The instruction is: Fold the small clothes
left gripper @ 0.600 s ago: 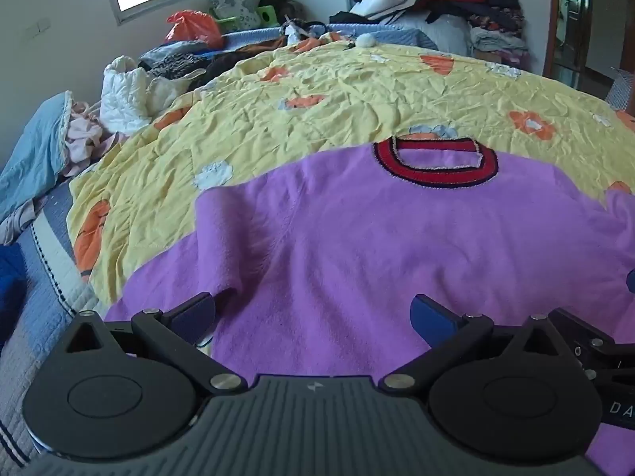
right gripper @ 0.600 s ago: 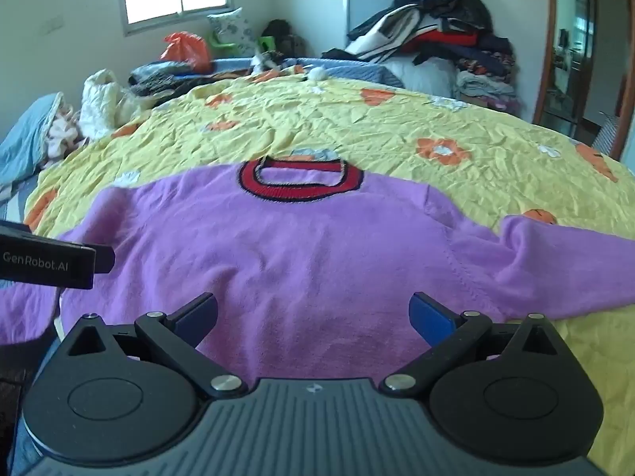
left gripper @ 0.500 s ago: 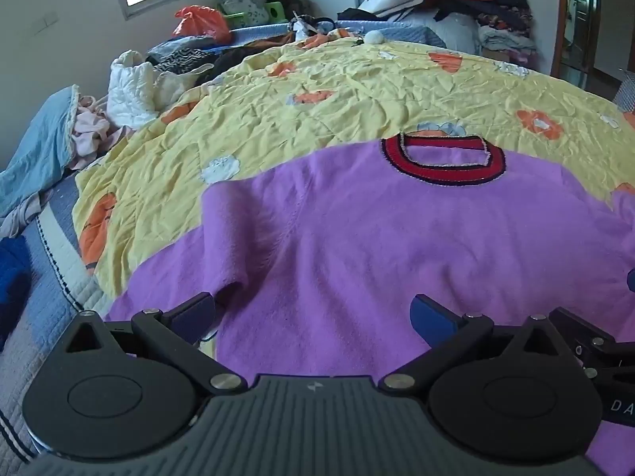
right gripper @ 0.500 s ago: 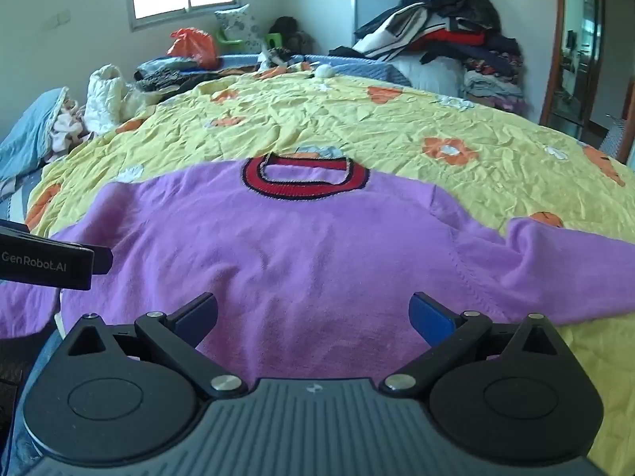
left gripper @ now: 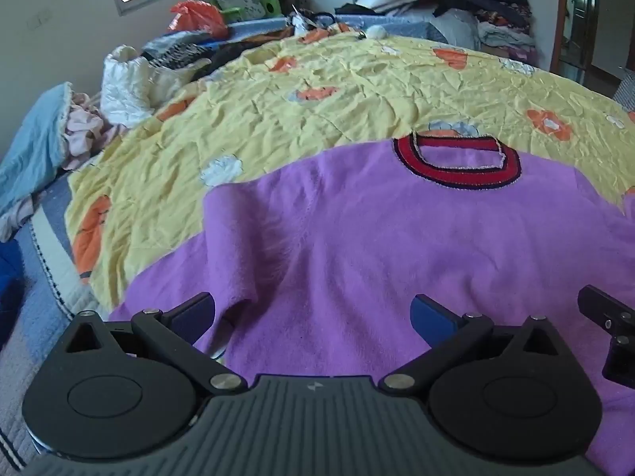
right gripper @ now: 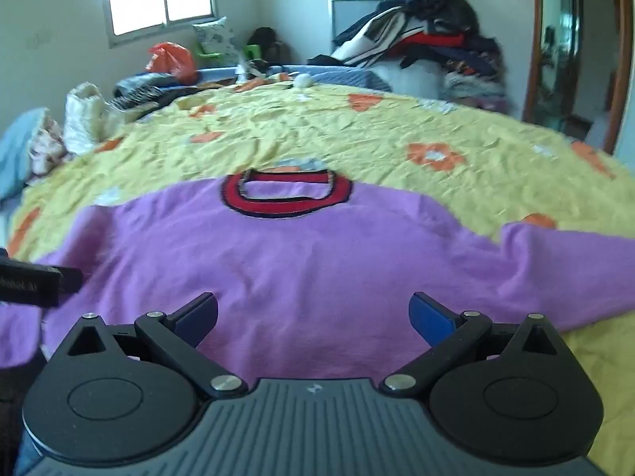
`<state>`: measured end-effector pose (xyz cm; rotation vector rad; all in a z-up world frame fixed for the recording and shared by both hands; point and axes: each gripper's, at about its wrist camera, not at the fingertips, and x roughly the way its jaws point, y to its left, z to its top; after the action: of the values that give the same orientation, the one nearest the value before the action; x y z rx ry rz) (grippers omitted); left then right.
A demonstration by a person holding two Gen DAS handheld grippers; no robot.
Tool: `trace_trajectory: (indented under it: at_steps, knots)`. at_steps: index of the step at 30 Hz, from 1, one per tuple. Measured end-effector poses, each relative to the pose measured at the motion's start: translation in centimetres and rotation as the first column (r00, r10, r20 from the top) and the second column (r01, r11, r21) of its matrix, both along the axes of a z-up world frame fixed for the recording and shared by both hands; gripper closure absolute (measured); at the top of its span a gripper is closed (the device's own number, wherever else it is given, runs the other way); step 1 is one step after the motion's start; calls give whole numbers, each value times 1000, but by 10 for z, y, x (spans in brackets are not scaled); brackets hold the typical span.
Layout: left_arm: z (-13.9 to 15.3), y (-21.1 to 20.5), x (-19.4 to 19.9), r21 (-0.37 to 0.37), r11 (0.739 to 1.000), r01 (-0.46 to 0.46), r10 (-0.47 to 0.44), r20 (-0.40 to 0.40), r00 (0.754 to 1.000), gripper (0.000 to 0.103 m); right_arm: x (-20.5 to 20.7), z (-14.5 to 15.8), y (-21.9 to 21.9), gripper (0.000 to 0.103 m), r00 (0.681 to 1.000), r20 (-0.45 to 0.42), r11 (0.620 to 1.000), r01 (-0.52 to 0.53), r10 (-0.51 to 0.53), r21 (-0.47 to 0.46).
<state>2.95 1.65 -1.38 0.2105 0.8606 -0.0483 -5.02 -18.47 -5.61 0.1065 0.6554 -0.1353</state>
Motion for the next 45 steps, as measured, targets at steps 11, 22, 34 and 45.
trace_trajectory:
  at_steps: [11, 22, 34, 45]
  knots:
    - [-10, 17, 20, -88, 993, 80, -84, -36, 996, 0, 11, 26, 3, 0, 996, -77, 999, 37, -39, -29]
    - [-10, 29, 25, -88, 995, 51, -56, -52, 997, 0, 9, 32, 34, 0, 997, -75, 986, -13, 0, -168]
    - [-4, 28, -3, 17, 999, -33, 33, -40, 999, 0, -14, 40, 17, 0, 998, 66, 994, -12, 19, -108]
    - [6, 15, -30, -64, 995, -72, 70, -37, 997, 0, -30, 32, 7, 0, 997, 33, 997, -75, 75, -15]
